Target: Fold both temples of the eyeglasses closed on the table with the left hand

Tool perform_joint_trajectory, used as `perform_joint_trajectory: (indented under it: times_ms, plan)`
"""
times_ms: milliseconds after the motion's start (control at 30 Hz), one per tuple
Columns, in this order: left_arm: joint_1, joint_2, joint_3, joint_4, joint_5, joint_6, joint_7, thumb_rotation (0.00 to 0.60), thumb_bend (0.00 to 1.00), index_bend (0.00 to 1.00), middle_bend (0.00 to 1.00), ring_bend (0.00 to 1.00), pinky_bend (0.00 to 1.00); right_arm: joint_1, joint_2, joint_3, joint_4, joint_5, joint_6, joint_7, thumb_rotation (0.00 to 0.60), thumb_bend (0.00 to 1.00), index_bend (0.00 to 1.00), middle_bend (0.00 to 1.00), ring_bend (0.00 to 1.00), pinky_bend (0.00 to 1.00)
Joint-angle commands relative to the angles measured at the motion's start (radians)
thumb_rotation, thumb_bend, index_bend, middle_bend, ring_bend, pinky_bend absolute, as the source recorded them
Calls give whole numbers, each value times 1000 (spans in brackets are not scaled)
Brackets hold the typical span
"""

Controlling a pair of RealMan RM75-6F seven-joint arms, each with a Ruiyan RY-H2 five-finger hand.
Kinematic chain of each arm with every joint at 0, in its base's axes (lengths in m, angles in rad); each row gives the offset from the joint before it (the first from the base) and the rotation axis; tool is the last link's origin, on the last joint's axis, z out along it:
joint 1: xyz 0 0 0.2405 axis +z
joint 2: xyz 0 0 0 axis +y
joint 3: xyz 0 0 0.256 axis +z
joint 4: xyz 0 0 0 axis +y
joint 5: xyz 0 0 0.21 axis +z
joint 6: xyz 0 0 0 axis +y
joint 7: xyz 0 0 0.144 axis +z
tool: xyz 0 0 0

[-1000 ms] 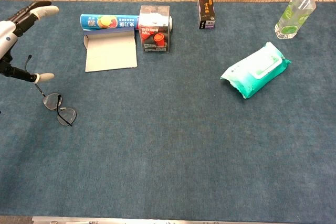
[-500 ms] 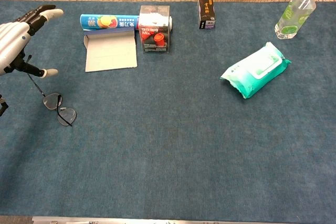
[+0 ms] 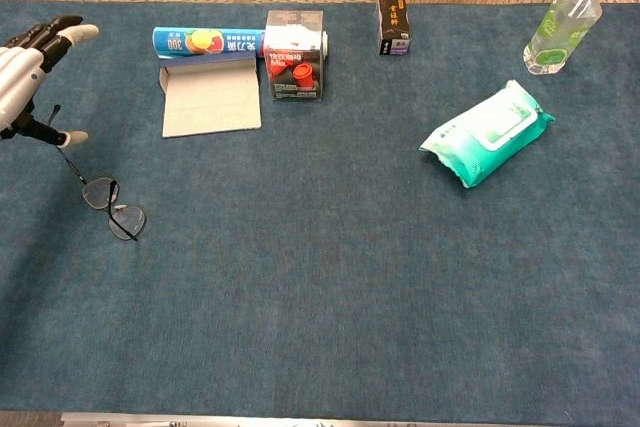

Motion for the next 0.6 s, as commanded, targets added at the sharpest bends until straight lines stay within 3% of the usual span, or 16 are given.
perform_joint_trajectory:
  times_ms: [33,600]
  plan:
    - [7,2,2,2,-8,5,7,600,0,0,0,0,89,0,1,0,0,0,0,1,600,279,683,543,318,254]
    - [46,20,-7,-2,-103,8,90,600,25,0,0,0,89,0,2,-3,-2,-7,2,4,600,279,683,543,318,254]
